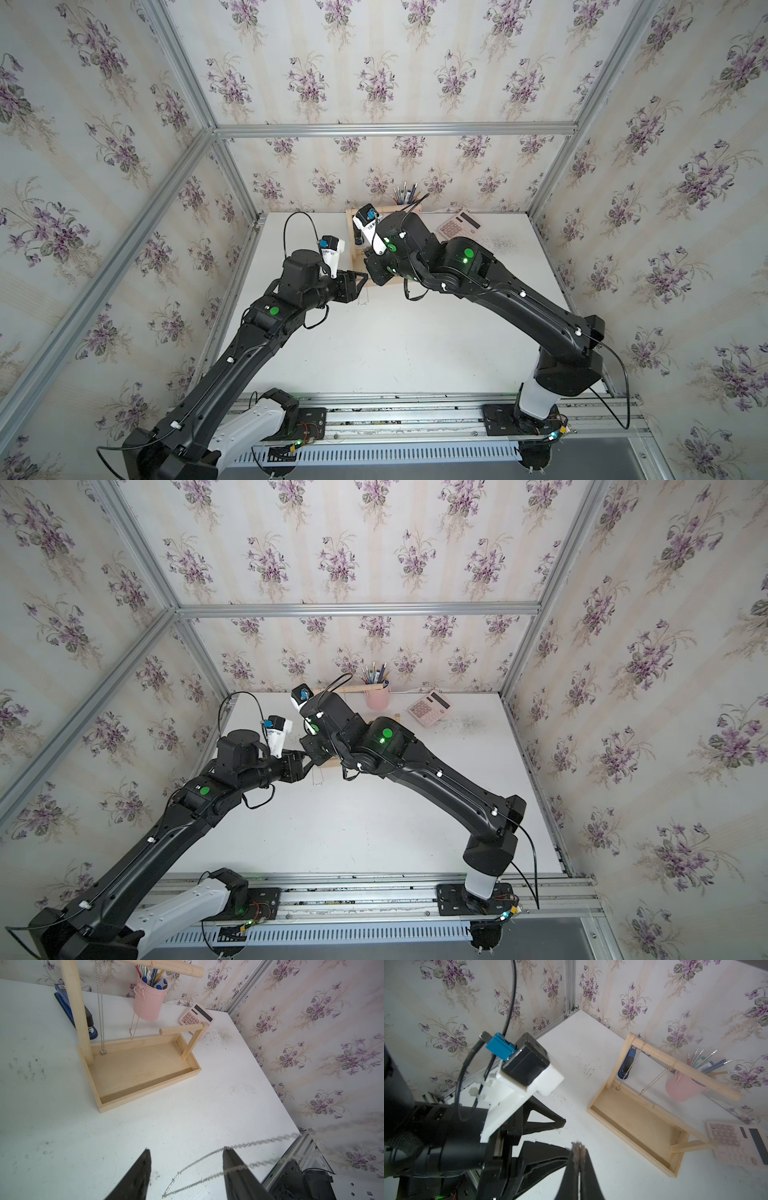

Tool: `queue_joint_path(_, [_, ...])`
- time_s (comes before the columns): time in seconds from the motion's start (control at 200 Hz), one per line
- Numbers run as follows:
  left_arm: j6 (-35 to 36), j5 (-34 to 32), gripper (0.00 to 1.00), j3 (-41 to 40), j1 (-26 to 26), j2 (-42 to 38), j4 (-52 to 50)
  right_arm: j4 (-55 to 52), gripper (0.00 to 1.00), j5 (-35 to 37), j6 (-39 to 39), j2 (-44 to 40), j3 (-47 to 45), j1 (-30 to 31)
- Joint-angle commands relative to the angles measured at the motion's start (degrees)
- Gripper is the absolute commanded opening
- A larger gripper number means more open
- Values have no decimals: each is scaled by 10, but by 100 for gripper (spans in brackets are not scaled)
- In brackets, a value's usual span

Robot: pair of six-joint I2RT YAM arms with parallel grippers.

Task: Hang the necklace on the jewelry display stand
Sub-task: Pick up the necklace from the center of the board.

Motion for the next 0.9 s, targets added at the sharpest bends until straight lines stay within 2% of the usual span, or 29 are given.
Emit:
queue_joint_path(0.0, [12, -23, 57, 9, 0, 2, 8, 13, 2, -3, -1, -6, 2, 0])
queue_joint_path(0.575, [11, -50, 58, 29, 0, 30, 36, 33, 3, -16, 0, -27, -30, 0])
queue_joint_path(0.894, [17, -19, 58, 43, 0, 49, 49, 46, 3, -22, 3, -33, -51, 0])
